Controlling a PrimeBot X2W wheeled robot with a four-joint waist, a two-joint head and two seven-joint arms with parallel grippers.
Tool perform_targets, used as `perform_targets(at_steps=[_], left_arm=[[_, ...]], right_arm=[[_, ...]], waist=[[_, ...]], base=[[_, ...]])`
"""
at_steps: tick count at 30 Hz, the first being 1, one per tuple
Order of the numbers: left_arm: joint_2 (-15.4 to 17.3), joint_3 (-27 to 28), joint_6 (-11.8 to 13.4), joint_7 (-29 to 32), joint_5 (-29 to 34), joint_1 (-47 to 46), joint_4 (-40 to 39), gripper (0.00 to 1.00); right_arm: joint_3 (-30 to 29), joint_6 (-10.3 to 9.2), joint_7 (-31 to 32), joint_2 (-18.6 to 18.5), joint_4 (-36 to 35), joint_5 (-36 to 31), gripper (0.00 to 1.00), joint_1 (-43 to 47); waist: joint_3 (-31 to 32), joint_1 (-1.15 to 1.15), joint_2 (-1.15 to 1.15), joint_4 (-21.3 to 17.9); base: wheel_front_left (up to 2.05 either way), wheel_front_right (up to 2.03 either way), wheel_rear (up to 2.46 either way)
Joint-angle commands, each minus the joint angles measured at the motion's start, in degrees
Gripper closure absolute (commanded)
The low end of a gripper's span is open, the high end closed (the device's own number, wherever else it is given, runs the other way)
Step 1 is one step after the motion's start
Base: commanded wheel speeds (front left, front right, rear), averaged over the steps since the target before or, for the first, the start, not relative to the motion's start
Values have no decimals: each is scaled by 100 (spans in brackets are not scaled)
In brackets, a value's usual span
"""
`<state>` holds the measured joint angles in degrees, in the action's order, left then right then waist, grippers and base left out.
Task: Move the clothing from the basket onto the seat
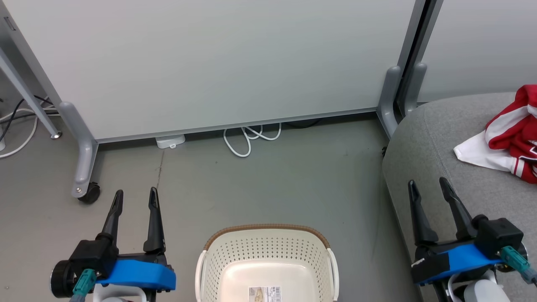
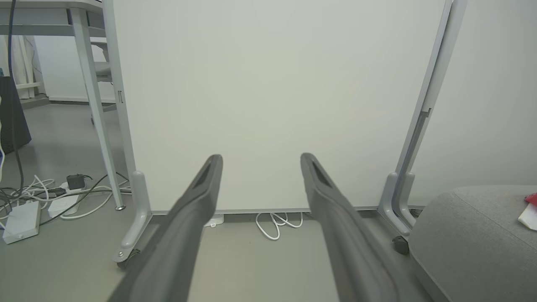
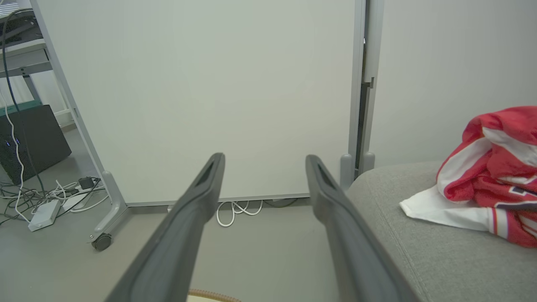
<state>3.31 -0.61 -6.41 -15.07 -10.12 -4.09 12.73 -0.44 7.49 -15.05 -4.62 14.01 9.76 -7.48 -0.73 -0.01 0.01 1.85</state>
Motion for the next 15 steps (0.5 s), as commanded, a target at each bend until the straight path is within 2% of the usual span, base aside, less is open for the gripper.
perform_targets(at_steps=[1,15], left_arm=[[-18,6,-37,-14,-22,81,-21,0],[-44,-190,-104,-14,-140,286,39,0]], right_arm=[[-34,1,-19,45,-37,48,0,162],[-211,1,-19,162,-167,92,0,547]], waist=[[30,1,-1,21],[133,1,-1,64]], base=[[0,0,0],[0,0,0]])
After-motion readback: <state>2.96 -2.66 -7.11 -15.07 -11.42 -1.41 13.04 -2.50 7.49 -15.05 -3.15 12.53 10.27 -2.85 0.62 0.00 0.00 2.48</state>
